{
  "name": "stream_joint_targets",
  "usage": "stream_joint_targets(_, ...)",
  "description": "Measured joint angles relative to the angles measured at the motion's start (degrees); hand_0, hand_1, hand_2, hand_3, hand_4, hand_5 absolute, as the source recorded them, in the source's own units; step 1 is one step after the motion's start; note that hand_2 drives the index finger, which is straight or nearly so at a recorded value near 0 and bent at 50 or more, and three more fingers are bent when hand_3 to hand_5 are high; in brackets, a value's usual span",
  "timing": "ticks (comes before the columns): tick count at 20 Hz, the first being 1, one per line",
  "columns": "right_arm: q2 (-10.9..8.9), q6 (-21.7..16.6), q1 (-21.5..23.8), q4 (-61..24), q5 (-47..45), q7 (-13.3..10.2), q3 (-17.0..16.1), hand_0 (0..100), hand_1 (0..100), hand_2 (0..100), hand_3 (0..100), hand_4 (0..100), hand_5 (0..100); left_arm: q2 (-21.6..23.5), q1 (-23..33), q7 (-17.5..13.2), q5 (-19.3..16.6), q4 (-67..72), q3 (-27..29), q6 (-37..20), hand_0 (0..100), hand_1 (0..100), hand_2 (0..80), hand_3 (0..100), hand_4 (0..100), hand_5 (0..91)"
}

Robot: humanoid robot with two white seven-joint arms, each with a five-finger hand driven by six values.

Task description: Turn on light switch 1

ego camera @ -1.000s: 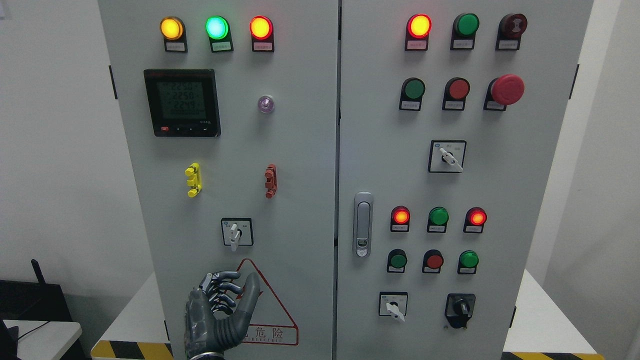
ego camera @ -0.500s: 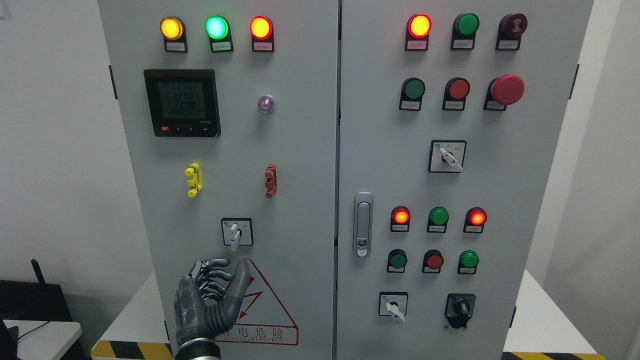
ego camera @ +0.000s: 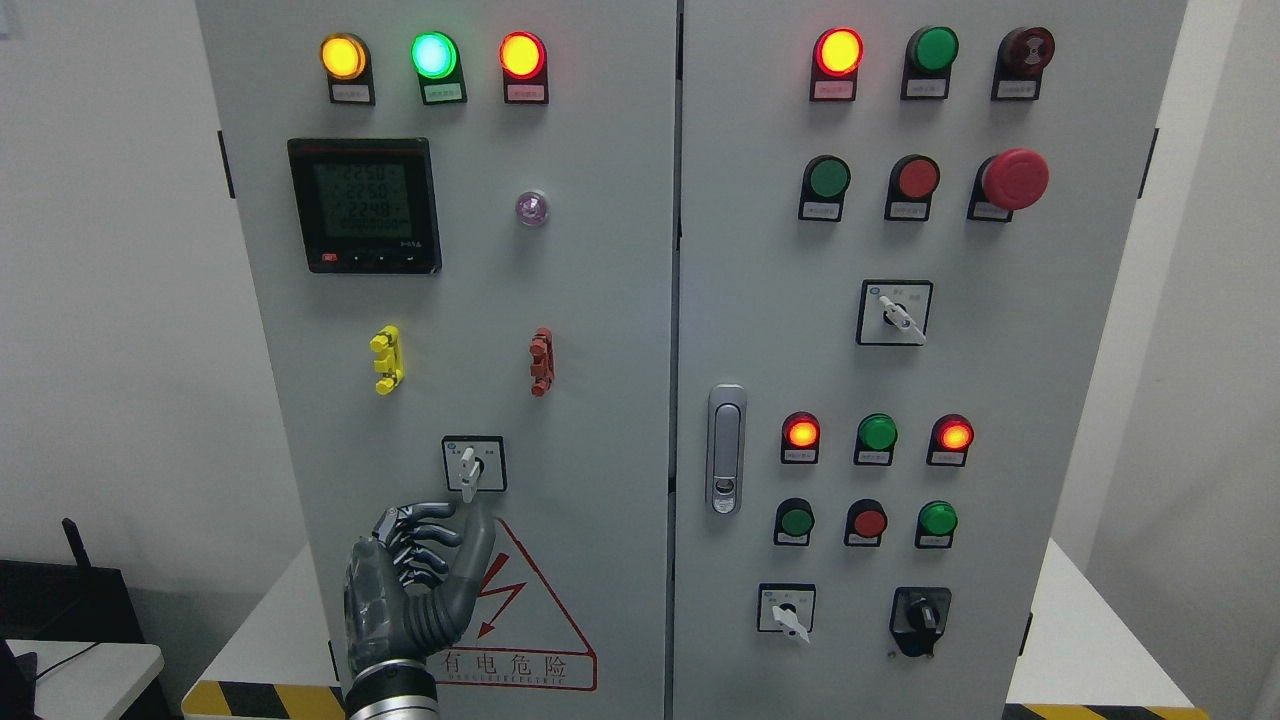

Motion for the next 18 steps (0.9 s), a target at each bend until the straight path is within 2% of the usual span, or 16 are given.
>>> stream_joint_targets(5, 0.0, 0.0, 0.0, 0.0, 0.0, 0.0, 0.0, 12, 39, 0, 0, 0, 0, 0.0, -0.3, -0.1, 0.0, -0.1, 0.0, 0.2, 13, 51, 44.7, 66, 79, 73.8)
stream_joint_targets(18, 0.0, 0.0, 0.0, 0.0, 0.0, 0.0, 0.0, 12, 39, 0, 0, 0, 0, 0.0, -0.5, -0.5, 0.1, -0.3, 0.1, 0.8, 16, 51, 45.5, 66, 80, 75.3)
